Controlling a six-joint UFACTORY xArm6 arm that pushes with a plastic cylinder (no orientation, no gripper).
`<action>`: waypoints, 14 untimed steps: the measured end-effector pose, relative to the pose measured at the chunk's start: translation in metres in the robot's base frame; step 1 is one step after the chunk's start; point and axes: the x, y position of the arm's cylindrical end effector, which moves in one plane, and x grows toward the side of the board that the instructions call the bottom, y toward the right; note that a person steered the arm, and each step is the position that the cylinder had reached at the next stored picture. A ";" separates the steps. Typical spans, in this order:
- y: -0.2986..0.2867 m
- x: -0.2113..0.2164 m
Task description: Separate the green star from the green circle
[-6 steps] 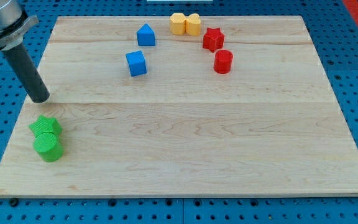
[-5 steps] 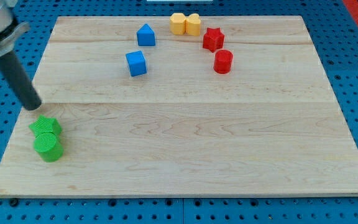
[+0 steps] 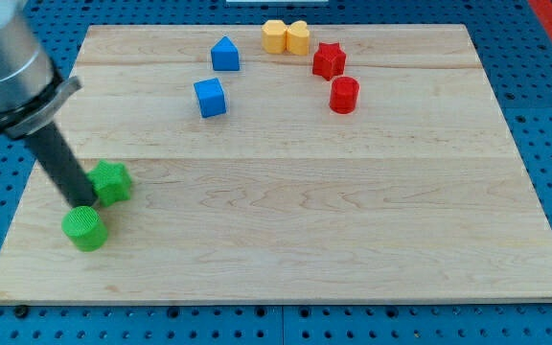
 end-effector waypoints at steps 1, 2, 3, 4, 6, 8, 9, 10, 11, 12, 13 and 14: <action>0.038 -0.014; 0.032 -0.015; 0.032 -0.033; 0.032 -0.038; -0.012 -0.040; -0.011 -0.065; 0.000 -0.080; 0.022 -0.081; 0.046 -0.081; 0.067 -0.081; 0.072 -0.081; 0.068 -0.095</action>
